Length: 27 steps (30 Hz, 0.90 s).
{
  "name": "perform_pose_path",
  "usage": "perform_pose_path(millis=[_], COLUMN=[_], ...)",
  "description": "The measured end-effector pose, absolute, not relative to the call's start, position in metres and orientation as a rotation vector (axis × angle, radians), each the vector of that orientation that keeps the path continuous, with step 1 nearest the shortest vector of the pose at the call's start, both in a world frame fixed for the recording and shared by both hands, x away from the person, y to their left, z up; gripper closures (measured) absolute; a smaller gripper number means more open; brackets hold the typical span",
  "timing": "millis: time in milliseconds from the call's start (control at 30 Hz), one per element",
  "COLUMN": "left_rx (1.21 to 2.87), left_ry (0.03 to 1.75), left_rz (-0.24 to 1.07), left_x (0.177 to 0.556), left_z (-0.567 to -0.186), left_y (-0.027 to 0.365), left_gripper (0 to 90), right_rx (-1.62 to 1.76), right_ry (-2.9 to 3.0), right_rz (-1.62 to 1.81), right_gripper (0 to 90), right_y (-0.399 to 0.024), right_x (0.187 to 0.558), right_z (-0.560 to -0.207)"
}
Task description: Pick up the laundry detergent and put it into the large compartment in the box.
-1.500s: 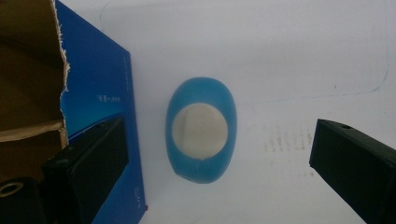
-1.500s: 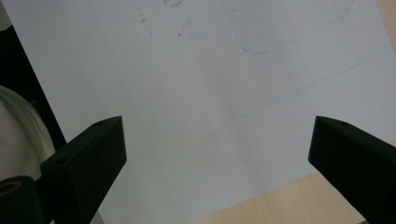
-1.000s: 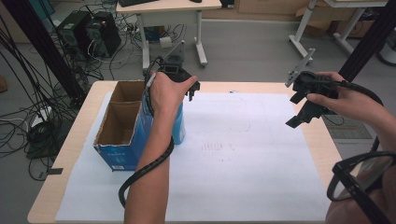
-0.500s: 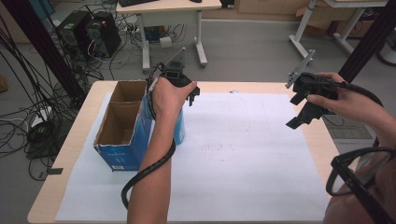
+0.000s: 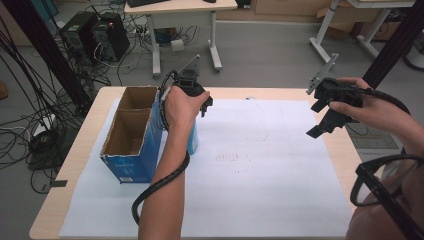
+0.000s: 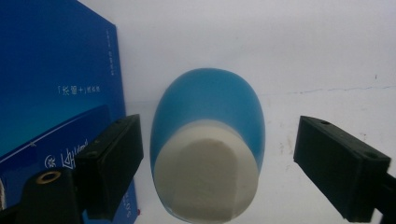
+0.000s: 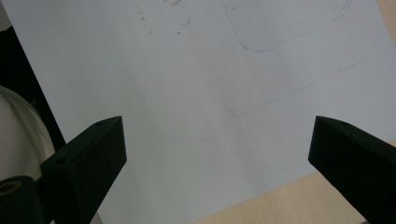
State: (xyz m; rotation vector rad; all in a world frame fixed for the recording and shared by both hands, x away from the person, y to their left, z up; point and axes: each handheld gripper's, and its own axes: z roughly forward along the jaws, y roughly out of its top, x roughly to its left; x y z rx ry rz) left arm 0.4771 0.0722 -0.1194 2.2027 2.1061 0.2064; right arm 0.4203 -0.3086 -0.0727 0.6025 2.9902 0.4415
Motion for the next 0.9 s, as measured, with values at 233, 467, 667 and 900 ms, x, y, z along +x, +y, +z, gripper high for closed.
perform_pose_path(millis=[233, 467, 667, 900], left_rx=[2.212, 2.222, 2.229, 2.242], left_ry=[2.115, 2.113, 2.097, 2.080], left_rz=[0.217, 0.270, 0.282, 0.285], left_x=[0.4787, 0.4752, 0.4737, 0.4730], left_z=[-0.1243, -0.1267, -0.1266, -0.1262], left_y=[0.0703, 0.0668, 0.0670, 0.0677], left_gripper=[23.4, 36.6, 37.8, 38.1], right_rx=[0.599, 0.600, 0.601, 0.605], right_ry=[2.987, 2.992, 2.987, 2.991], right_rz=[0.450, 0.445, 0.446, 0.435], right_gripper=[4.5, 4.5, 4.4, 4.4], right_y=[-0.3095, -0.3087, -0.3083, -0.3063], right_x=[0.4200, 0.4203, 0.4207, 0.4212], right_z=[-0.0730, -0.0744, -0.0749, -0.0751])
